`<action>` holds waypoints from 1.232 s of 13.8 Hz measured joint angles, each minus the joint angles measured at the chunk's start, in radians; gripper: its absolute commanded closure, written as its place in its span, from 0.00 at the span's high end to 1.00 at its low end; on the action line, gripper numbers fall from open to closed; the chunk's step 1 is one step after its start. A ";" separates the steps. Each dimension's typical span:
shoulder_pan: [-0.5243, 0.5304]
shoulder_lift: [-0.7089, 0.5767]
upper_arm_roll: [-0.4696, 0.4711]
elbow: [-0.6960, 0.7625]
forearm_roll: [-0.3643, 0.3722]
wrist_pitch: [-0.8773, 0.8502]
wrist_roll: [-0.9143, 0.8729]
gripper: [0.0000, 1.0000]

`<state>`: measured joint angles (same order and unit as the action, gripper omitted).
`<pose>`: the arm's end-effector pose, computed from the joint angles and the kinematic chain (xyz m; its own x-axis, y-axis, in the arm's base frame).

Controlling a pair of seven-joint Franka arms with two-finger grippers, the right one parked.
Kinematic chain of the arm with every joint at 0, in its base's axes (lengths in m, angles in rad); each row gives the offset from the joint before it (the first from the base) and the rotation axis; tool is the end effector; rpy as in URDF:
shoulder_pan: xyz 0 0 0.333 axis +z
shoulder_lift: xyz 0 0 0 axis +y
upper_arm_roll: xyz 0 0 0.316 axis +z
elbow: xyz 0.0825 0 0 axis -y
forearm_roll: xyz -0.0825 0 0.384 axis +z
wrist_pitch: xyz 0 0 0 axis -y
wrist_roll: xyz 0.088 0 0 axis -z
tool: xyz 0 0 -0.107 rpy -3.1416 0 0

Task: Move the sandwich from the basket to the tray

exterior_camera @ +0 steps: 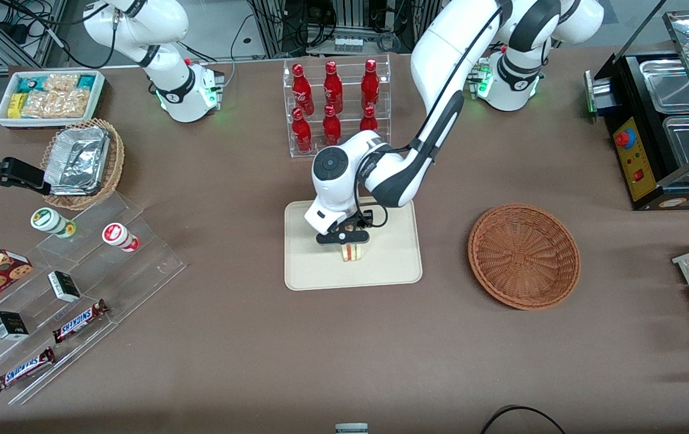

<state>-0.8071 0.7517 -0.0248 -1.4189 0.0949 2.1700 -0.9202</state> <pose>0.4953 -0.5330 0.2520 0.9980 0.0404 0.0478 0.0423 -0.9984 -0.0385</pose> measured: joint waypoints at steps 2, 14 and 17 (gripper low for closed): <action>0.020 -0.053 0.006 0.016 0.000 -0.059 -0.002 1.00; 0.374 -0.505 0.015 0.016 -0.040 -0.575 0.198 1.00; 0.480 -0.585 0.016 -0.021 -0.041 -0.622 0.364 1.00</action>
<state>-0.3275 0.1669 -0.0085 -1.4397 0.0534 1.5483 -0.5560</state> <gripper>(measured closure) 0.000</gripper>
